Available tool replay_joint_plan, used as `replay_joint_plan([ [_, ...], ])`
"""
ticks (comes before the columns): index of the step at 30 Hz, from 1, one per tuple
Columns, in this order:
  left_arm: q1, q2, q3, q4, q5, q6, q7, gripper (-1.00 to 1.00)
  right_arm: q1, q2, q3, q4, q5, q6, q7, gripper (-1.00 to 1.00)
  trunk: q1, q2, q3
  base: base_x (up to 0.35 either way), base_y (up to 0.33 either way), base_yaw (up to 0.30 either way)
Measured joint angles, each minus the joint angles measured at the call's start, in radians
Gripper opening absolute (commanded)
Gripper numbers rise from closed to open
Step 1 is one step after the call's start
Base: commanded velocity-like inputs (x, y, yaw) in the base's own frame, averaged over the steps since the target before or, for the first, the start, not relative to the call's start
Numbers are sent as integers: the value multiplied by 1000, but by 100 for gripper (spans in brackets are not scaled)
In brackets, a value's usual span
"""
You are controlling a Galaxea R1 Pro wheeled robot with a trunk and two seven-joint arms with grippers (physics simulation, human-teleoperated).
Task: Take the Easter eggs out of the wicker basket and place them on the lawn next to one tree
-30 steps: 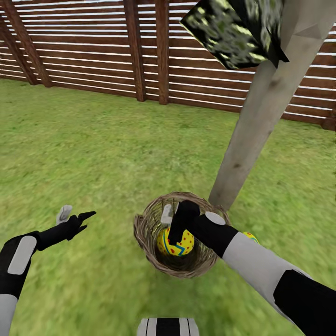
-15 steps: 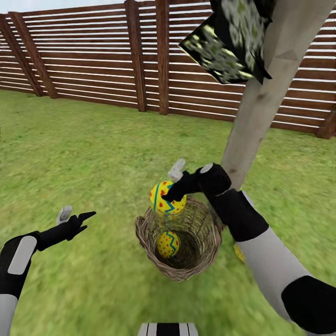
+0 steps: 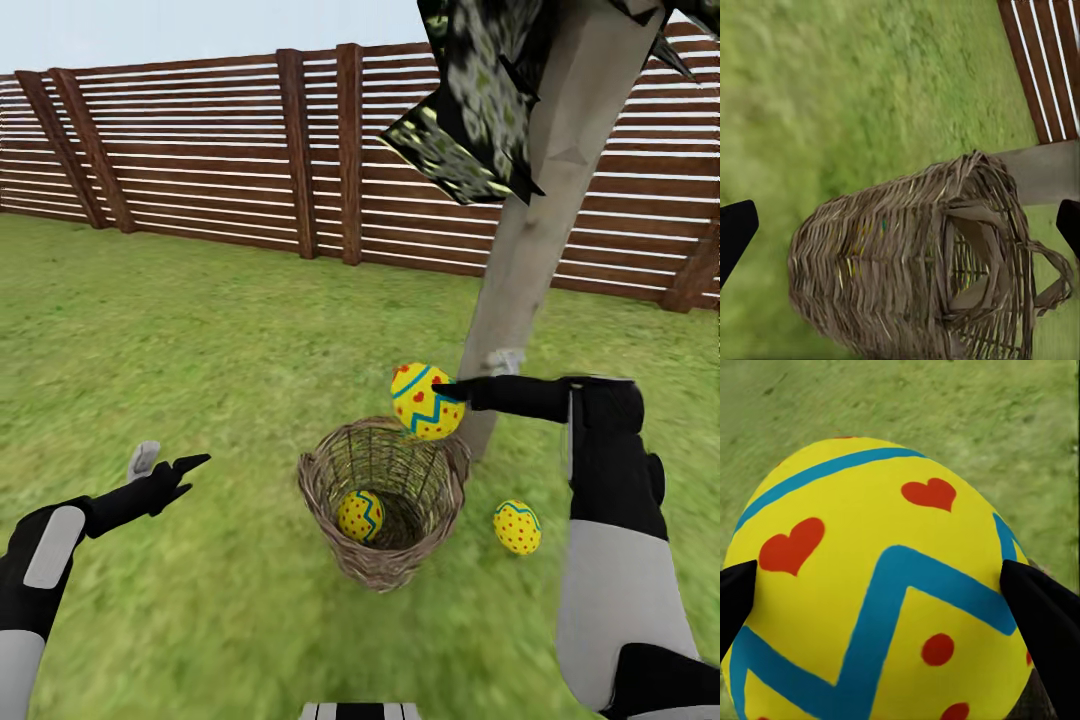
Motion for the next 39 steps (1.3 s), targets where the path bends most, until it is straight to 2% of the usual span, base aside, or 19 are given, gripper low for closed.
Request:
replay_joint_plan([
  [2,0,-2,0,0,0,0,0,100,35,-2,-114,1,-2,0,1,-100,-1,0,8,-1,0,0],
  [4,0,-3,0,0,0,-1,0,100,46,-4,-267,1,-1,-1,0,-100,-2,1,15,0,0,0],
  [6,0,-4,0,0,0,-1,0,100,50,-34,-413,2,-1,-1,1,-100,-3,1,23,0,0,0],
  [7,0,-4,0,0,0,-1,0,100,53,-57,-510,4,-21,17,5,-100,-3,2,27,0,0,0],
  [8,0,-4,0,0,0,-1,1,100,59,-72,-550,5,-20,21,49,-100,-4,2,31,0,0,0],
  [9,0,-4,0,0,0,-1,1,100,73,-95,-569,5,-28,22,35,-100,-4,2,35,0,0,0],
  [11,0,-7,0,0,0,-1,3,100,90,-141,-688,6,-27,22,68,-100,-5,2,42,0,0,0],
  [13,0,-18,0,-2,-3,-1,6,100,94,-156,-800,8,13,0,50,-100,-5,3,47,0,0,0],
  [14,0,-20,-3,-3,-2,-6,5,100,95,-157,-817,14,54,-11,2,-100,-5,3,47,0,0,0],
  [16,0,-31,-51,-11,2,-14,-6,100,95,-150,-823,65,205,-174,-258,-100,-5,3,47,0,0,0],
  [18,0,-34,-108,-35,7,-15,-25,100,95,-149,-781,201,229,-309,-463,-100,-5,3,47,0,-46,0],
  [19,0,-34,-129,-70,9,-14,-54,100,95,-153,-708,318,228,-370,-593,-100,-5,3,47,0,-239,0],
  [20,-1,-31,-140,-104,10,-13,-107,100,92,-155,-605,468,217,-431,-752,-100,-5,3,47,0,-283,0],
  [22,0,-22,-142,-110,0,-15,-166,100,89,-155,-531,614,220,-521,-915,-100,-5,3,47,0,-307,0],
  [26,0,-17,-142,-108,-5,-19,-174,100,80,-152,-497,661,228,-590,-973,-100,-5,3,47,0,-340,0],
  [29,0,-6,-141,-63,-8,-51,-173,100,79,-153,-432,665,221,-595,-989,-100,-5,3,47,0,-348,0],
  [33,0,5,-142,-50,-8,-92,-173,100,79,-150,-423,678,226,-664,-1099,-100,-5,3,47,0,-348,0],
  [37,0,8,-140,-7,-9,-98,-175,100,58,-150,-415,805,233,-743,-1222,-100,-5,3,46,0,-123,0],
  [39,0,8,-139,10,-7,-105,-177,100,8,-153,-359,924,231,-758,-1239,-100,-5,3,47,0,-7,0],
])
